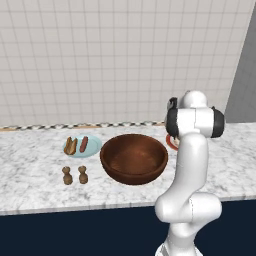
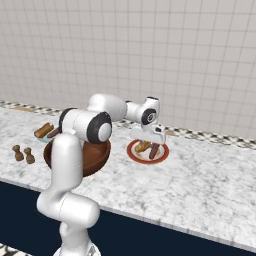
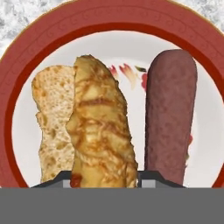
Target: Place one bun and one sausage from the bowl on each plate.
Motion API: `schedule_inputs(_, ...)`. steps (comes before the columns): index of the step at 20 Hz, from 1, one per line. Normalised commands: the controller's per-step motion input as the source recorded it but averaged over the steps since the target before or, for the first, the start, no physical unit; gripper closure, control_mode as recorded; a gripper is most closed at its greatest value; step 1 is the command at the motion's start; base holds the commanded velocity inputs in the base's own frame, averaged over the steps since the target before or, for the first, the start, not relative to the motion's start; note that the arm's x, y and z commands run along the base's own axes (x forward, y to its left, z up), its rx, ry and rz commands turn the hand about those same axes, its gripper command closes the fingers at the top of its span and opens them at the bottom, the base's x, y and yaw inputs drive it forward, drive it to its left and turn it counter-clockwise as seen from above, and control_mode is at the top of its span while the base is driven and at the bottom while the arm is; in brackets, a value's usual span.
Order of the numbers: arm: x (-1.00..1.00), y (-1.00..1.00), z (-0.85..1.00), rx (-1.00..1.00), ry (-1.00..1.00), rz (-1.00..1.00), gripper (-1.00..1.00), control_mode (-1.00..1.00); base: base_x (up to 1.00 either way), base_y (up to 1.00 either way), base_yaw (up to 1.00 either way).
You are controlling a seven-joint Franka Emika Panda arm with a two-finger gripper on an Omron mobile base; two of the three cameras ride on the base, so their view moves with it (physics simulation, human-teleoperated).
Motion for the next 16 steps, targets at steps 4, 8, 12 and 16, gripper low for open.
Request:
schedule_inputs(4, 0.0, 0.0, 0.0, 0.0, 0.0, 0.0, -1.0, -1.0, 0.0, 0.0, 0.0)
schedule_inputs(8, -0.07, 0.0, 0.03, 0.0, 0.0, 0.0, -1.0, -1.0, 0.0, 0.0, 0.0)
schedule_inputs(12, -0.11, 0.0, 0.17, -0.01, 0.0, 0.0, -1.0, -1.0, 0.0, 0.0, 0.0)
schedule_inputs(16, -0.16, 0.0, 0.3, -0.04, 0.0, -0.01, -1.0, -1.0, 0.0, 0.0, 0.0)
